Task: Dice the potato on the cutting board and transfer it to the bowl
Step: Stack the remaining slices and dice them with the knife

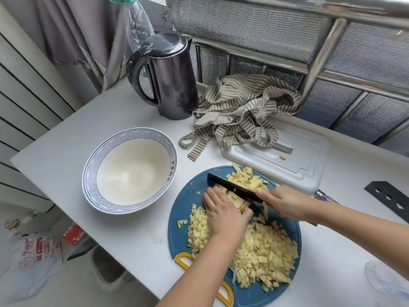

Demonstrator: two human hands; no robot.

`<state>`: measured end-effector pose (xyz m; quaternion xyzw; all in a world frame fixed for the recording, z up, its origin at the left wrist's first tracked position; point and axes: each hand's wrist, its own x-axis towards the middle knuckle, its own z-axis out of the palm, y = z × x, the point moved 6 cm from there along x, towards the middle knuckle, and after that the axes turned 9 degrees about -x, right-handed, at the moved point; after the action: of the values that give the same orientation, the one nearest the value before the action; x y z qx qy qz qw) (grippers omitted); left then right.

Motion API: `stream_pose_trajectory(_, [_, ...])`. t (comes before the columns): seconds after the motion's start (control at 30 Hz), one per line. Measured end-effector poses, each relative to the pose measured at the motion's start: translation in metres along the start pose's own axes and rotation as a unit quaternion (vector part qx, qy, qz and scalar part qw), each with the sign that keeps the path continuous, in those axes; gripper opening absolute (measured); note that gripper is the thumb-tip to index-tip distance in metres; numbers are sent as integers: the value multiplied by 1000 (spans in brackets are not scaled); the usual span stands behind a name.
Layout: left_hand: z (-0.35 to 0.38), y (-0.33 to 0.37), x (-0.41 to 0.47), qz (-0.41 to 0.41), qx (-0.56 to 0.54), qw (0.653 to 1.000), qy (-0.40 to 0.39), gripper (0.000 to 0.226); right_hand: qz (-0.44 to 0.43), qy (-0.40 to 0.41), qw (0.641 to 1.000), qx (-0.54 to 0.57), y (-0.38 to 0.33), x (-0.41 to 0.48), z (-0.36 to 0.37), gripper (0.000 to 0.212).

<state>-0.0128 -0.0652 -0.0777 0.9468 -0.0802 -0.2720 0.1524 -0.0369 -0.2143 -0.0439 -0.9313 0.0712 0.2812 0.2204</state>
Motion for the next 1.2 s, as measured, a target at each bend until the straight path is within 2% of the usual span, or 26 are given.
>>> stream_pose_trajectory(0.2, [-2,-1,-2,-2,-4,1000,8,106,7,0,999,33,15,-31,3,54])
stream_pose_trajectory(0.47, [-2,1,-3,-4,9,1000,27,95,26,22,999,29,40,-42,26,61])
stream_pose_trajectory(0.73, [-4,2,-3,-8,9,1000,26,96,19,43,999,-2,21,-33,29,54])
stream_pose_trajectory(0.93, [-7,-2,-8,13,30,999,41,105,28,64,991,111,19,-30,29,55])
stream_pose_trajectory(1.03, [-6,-5,-10,28,12,998,58,106,7,74,983,169,10,-33,23,56])
stream_pose_trajectory(1.2, [-10,-7,-9,6,46,997,57,108,-11,85,982,170,-2,-33,11,55])
